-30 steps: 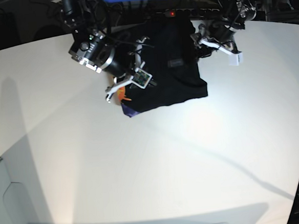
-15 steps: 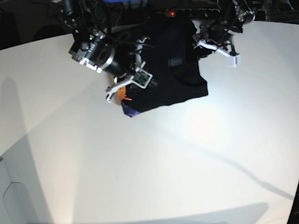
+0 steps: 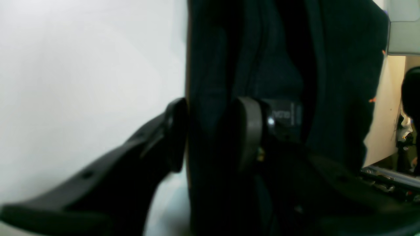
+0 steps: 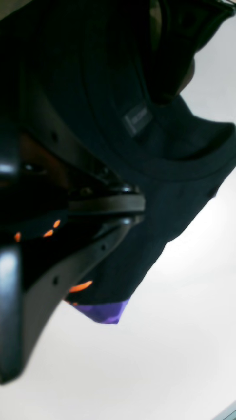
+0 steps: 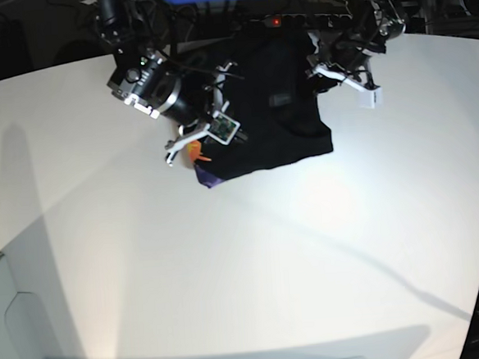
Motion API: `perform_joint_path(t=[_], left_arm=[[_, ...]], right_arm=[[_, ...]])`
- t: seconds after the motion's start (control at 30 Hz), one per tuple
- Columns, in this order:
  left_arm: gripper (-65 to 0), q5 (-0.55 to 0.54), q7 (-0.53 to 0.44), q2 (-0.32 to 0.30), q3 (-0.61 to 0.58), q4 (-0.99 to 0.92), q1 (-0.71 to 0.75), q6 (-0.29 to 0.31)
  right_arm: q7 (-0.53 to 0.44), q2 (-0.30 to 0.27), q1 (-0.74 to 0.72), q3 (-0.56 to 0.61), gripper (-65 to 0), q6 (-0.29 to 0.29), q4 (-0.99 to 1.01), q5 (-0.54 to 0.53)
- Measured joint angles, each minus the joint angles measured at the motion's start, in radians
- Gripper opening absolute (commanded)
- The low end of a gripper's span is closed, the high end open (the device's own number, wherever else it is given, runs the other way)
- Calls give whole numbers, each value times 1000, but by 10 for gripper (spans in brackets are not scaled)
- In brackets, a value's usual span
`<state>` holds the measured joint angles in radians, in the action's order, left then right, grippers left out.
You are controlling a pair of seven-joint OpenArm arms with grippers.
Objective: Fold the T-shirt properly
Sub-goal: 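Lower the left gripper onto the bundle's other side and grasp it, then drag the bundle with the left gripper to square it on the table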
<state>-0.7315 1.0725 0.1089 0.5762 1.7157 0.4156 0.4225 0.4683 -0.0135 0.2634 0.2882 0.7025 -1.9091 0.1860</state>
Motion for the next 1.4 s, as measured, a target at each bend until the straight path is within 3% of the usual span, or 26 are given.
perform_joint_path(t=[0.07, 0.1, 0.37, 0.47, 0.7, 0.83, 0.97, 1.17, 1.3, 1.4], left_arm=[[-635, 2, 1, -28, -47, -2, 0, 0], [-650, 2, 1, -37, -69, -2, -1, 0], [-650, -16, 11, -80, -109, -61, -62, 5], [-650, -29, 15, -136, -151, -119, -119, 12], [-650, -47, -4, -323, -465, -292, -356, 12], [-650, -35, -8, -364, -682, -398, -532, 11], [-650, 44, -8, -358, -891, -494, -708, 16], [-650, 303, -35, -249, -1109, -564, -868, 11], [-650, 483, -193, -190, -1193, -593, -885, 8], [-650, 554, -329, -167, -1254, -626, -885, 3]], right_arm=[[-1, 0, 0, 0, -650, 0, 0, -1], [0, 0, 0, 0, -650, 0, 0, 0], [-2, 14, -48, -138, -650, 0, -1, -8], [2, 33, -63, -231, -650, 0, -3, -2], [-2, 83, -117, -442, -650, 0, -3, -8], [3, 83, -127, -532, -650, 0, -4, 0], [-4, 87, -134, -620, -650, 0, -4, -2], [-9, 91, -146, -739, -650, 0, -4, -7], [-5, 91, -146, -819, -650, 0, -4, -3], [-9, 94, -162, -900, -650, 0, -4, -10]])
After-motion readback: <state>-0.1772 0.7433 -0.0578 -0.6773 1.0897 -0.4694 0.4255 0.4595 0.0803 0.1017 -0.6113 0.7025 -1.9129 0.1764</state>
